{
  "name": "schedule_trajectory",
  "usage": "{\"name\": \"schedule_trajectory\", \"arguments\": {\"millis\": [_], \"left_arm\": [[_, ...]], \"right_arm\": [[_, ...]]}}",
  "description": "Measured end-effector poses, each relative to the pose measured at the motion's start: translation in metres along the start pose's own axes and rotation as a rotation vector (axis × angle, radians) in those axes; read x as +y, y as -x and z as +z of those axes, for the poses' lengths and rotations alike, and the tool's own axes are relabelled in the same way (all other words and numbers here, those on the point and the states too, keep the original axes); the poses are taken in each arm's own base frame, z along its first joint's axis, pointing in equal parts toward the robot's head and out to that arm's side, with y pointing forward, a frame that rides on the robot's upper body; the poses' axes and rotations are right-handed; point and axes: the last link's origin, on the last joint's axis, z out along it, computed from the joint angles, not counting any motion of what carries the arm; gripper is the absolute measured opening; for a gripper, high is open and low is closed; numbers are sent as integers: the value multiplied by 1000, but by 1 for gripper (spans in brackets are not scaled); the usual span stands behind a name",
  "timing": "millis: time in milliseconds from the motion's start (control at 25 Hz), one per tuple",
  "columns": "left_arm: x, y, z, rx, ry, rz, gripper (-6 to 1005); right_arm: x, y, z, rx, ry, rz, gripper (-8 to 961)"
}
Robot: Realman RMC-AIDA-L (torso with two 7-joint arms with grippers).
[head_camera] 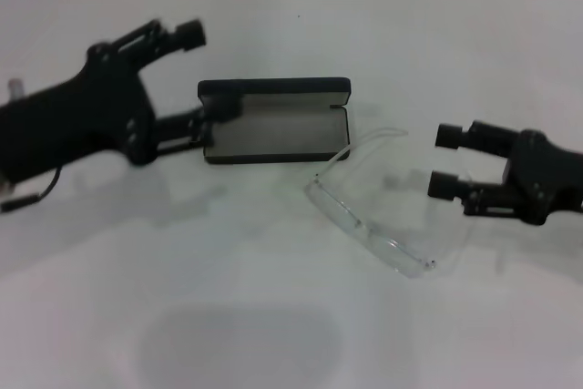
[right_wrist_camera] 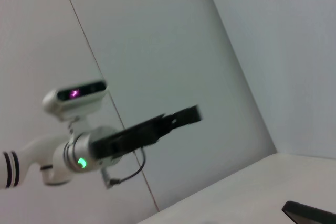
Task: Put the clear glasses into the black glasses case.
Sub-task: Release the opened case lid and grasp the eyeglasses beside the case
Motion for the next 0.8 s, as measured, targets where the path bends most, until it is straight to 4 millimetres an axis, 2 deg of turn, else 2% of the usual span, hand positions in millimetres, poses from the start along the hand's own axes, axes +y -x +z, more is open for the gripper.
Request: {"name": "schedule_trajectory", "arguments": {"millis": [240, 280, 400, 440, 480, 560, 800], "left_arm": [[18, 26, -24, -3, 2, -46, 892], [19, 30, -26, -12, 2, -55, 892], [23, 41, -32, -37, -4, -87, 891], [24, 44, -35, -46, -7, -93, 891], [25, 48, -37, -59, -10, -94, 891], [25, 52, -42, -82, -27, -86, 890], [24, 59, -56, -131, -79, -78, 889]], "right_arm": [[-8, 45, 0, 174, 7, 71, 845], [-9, 65, 7, 293, 0, 66, 845], [-10, 75, 12, 347, -11, 54, 845], [-9, 83, 19, 404, -26, 53, 845], [-8, 97, 34, 511, -57, 49, 845], [-6, 107, 49, 591, -79, 34, 845], [3, 125, 101, 826, -125, -2, 844]]}}
